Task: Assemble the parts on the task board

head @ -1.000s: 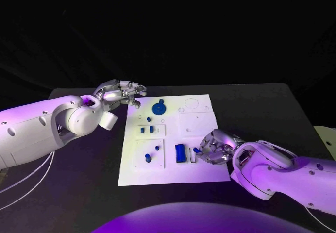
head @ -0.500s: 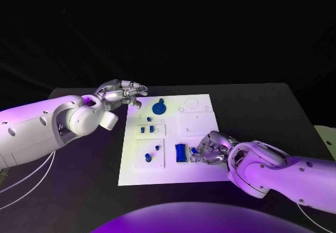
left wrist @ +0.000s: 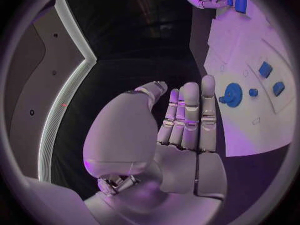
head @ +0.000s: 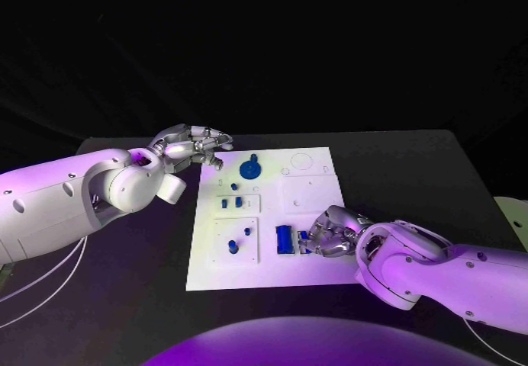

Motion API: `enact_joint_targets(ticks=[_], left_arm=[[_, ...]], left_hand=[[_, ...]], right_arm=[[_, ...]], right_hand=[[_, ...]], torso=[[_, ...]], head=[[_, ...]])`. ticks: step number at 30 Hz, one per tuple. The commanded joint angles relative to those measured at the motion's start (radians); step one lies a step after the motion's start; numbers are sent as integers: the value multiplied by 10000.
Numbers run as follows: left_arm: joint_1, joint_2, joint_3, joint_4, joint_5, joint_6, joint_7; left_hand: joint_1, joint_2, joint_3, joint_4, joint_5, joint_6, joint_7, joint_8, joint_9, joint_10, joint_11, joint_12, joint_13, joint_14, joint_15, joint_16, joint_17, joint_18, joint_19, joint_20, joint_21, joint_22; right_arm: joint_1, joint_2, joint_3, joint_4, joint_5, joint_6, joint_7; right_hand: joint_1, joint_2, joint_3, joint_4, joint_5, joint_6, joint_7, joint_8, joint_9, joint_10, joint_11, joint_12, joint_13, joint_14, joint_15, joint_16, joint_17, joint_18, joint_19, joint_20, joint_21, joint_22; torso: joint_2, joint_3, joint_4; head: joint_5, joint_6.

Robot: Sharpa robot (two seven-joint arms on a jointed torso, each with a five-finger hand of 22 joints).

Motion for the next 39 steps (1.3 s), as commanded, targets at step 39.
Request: enact_joint_targets(ticks=[39], left_arm=[[2, 37, 3, -69, -10, 122, 44]], left_hand=[[-44, -25, -22, 2, 74, -94, -6, 94, 17, -147, 12, 25, -15, -103, -9, 34, -19, 86, 14, 24, -67, 23]], right_arm=[[-16, -343, -5, 90, -189, 299, 428]], right_hand=[[627, 113, -1383, -152, -574, 47, 79, -259, -69, 394, 52, -10, 1652, 1078, -36, 41, 2631, -144, 341, -18, -128, 1904]], torso=[[-9, 3, -11]], head=[[-22, -19]])
